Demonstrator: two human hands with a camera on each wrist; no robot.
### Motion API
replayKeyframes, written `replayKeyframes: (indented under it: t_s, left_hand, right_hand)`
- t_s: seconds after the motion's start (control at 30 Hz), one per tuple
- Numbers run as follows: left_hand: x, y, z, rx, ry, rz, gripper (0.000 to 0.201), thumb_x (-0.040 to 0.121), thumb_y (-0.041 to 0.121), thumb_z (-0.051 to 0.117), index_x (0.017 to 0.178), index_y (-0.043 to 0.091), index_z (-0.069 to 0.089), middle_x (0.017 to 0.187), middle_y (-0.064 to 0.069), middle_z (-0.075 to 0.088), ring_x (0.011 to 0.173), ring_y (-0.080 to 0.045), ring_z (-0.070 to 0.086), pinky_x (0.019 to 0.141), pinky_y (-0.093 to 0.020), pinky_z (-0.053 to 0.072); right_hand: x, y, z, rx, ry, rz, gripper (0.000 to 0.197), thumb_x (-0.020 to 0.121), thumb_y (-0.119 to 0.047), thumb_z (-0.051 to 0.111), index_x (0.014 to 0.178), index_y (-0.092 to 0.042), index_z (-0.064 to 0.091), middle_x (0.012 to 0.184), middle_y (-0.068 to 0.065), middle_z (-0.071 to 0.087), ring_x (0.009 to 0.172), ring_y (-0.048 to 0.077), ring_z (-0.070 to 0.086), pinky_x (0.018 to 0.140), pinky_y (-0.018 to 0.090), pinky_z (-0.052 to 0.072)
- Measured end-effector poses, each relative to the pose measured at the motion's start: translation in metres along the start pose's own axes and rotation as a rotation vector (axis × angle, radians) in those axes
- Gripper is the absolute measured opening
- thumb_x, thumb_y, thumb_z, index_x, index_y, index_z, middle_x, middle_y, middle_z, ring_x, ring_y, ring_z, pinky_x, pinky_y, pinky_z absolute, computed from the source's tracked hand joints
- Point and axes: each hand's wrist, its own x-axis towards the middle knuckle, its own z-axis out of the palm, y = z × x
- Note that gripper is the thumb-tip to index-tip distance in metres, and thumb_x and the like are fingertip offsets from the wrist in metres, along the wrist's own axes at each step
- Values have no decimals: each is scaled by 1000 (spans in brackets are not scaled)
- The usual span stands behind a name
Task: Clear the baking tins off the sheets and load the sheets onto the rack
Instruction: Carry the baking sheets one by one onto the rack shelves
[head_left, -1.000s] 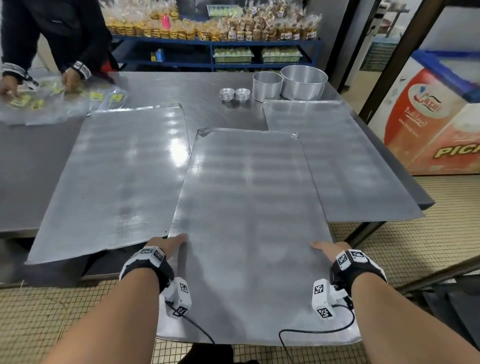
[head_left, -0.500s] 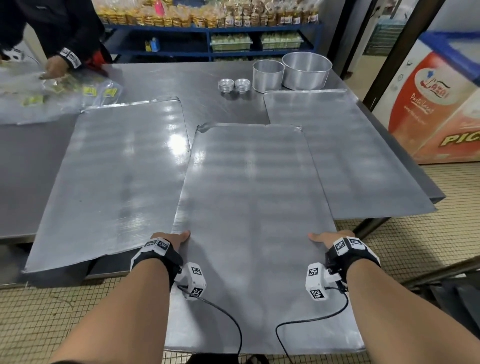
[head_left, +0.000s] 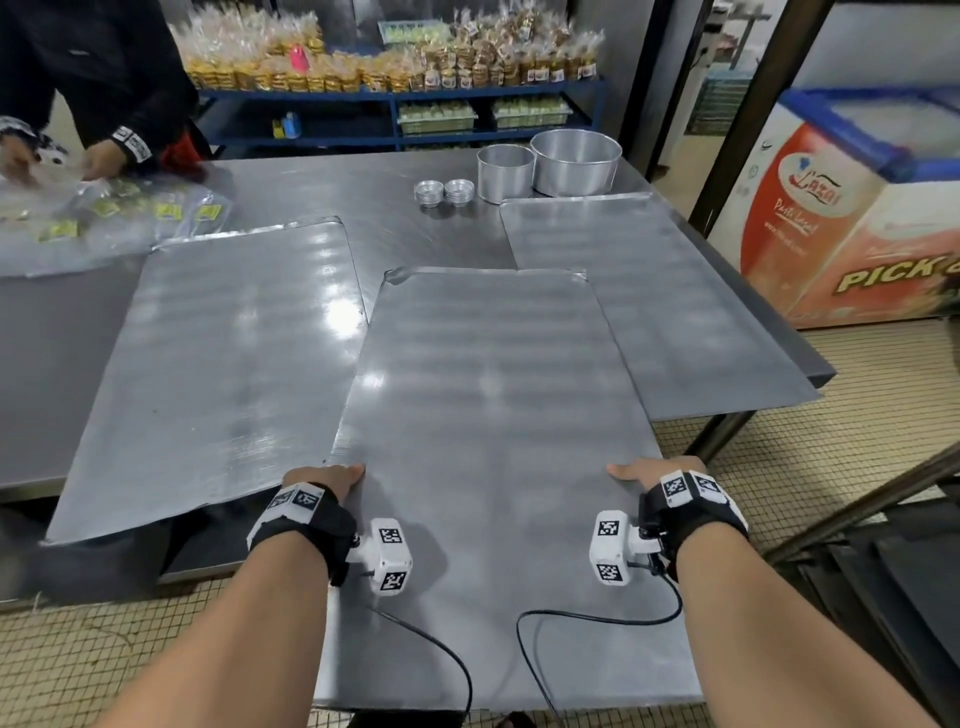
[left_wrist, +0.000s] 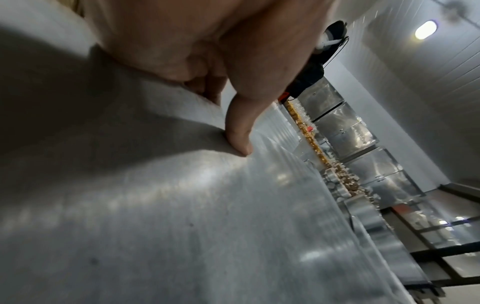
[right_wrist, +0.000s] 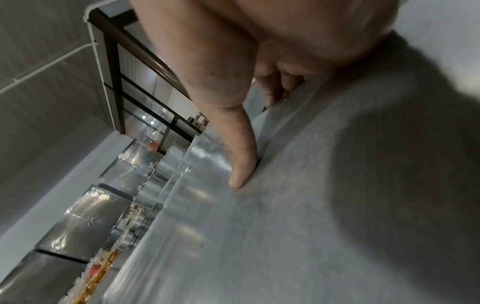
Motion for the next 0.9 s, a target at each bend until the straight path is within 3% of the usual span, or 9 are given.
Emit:
replayKeyframes:
  t_s: [0.1,0.27,0.37,0.43,0.5,0.6,0.67,0.77,0.9]
  left_hand:
    - [1,13,-8,8,-22,-30,61,79,40,79,120,-2,62,114,-16,66,101,-33,65,83,-35,49]
    - [8,32,-13,-15,-64,17,65,77,34,83,122,-6,58,118,-20,65,98,-35,64,86,-39,53]
    - [21,49,-13,-22,-127,79,63,79,34,82,120,-7,59,120,-21,64,86,-31,58,81,-35,49]
    - [30,63,-15,-8,-175,123,64,78,33,82,122,-7,59,120,-21,64,86,-30,57,82,-33,48]
    - [40,78,-18,-19,-214,146,69,73,34,86,122,-6,59,118,-22,66,91,-35,64,89,-38,53]
    - [46,97,-24,37,-262,231,67,77,37,82,122,-7,59,117,-23,67,96,-35,65,84,-34,50]
    - [45,109,-26,40,-300,263,64,80,36,79,122,-7,58,118,-23,66,93,-32,62,79,-34,47]
    - [44,123,-25,80,-358,343,58,80,30,81,117,-9,61,118,-22,67,95,-31,64,80,-33,47]
    - [26,136,-19,162,-409,459,35,82,30,79,85,-2,64,105,-15,68,87,-28,63,75,-32,48]
  right_hand:
    - [-19,1,-5,18,19,15,60,78,-23,81,120,13,56,112,20,64,104,34,63,92,34,50]
    - [-41,5,-5,159,98,101,48,72,-19,86,103,8,60,106,21,67,91,33,65,88,37,52]
    - [-53,8,-2,272,174,151,51,77,-16,82,114,9,58,102,20,64,86,31,60,76,33,46]
    - [-62,12,2,302,219,177,38,75,-11,83,98,11,62,84,15,61,68,26,55,62,28,43]
    - [-75,12,9,337,268,224,36,74,-16,84,92,9,65,83,13,63,62,23,53,53,27,39]
    - [-94,9,21,435,350,250,50,81,-40,76,110,-1,65,106,8,68,87,24,62,70,25,48]
    - [-103,15,24,428,420,284,51,78,-39,79,108,0,65,108,11,69,99,28,65,86,32,52]
    - [-130,24,27,460,467,350,54,68,-25,88,104,7,64,102,19,68,95,35,66,88,41,53]
    - [-164,41,29,546,553,425,63,56,-24,92,106,4,65,96,21,70,84,39,69,83,52,56]
